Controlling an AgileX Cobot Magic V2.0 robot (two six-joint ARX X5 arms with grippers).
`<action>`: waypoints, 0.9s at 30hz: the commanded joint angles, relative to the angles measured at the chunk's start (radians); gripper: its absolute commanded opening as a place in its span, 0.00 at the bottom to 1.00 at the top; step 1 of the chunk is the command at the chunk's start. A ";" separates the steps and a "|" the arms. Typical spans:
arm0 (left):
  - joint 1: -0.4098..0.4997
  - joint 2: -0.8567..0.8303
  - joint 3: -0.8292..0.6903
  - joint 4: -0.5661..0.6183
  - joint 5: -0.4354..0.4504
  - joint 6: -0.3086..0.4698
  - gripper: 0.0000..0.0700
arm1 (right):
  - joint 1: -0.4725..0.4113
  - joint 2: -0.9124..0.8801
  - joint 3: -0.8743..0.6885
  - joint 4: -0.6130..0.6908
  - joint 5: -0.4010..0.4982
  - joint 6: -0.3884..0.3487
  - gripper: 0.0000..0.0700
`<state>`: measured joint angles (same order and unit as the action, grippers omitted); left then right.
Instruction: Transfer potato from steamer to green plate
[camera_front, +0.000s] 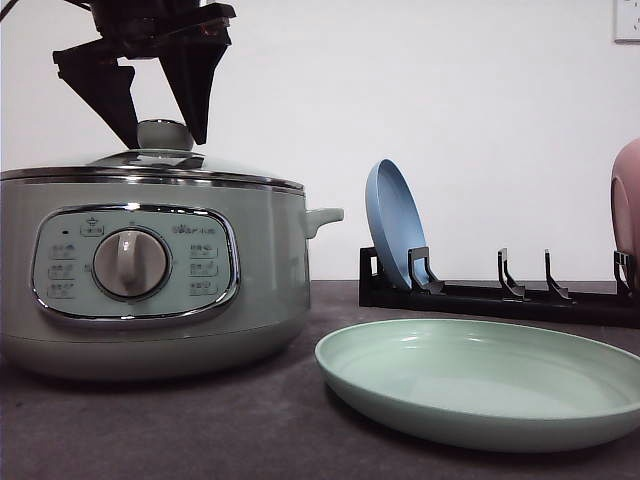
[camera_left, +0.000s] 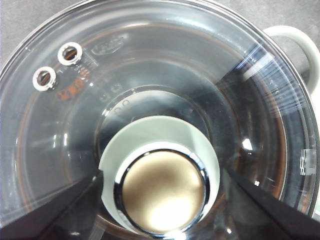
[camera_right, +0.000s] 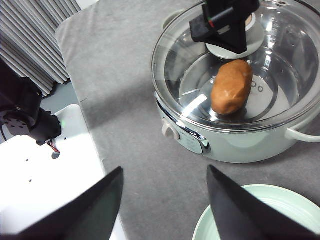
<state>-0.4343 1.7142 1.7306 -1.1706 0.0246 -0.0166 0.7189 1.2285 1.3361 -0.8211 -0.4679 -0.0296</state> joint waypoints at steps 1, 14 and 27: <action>-0.006 0.016 0.029 0.005 -0.003 0.004 0.52 | 0.008 0.013 0.014 0.005 0.001 -0.008 0.47; -0.005 0.016 0.029 -0.011 -0.003 0.006 0.00 | 0.005 0.013 0.014 0.006 0.002 -0.008 0.47; -0.002 -0.034 0.029 0.022 -0.007 0.013 0.00 | 0.004 0.013 0.014 0.008 0.002 -0.008 0.47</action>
<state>-0.4343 1.7050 1.7340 -1.1726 0.0207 0.0018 0.7177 1.2285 1.3361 -0.8211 -0.4679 -0.0296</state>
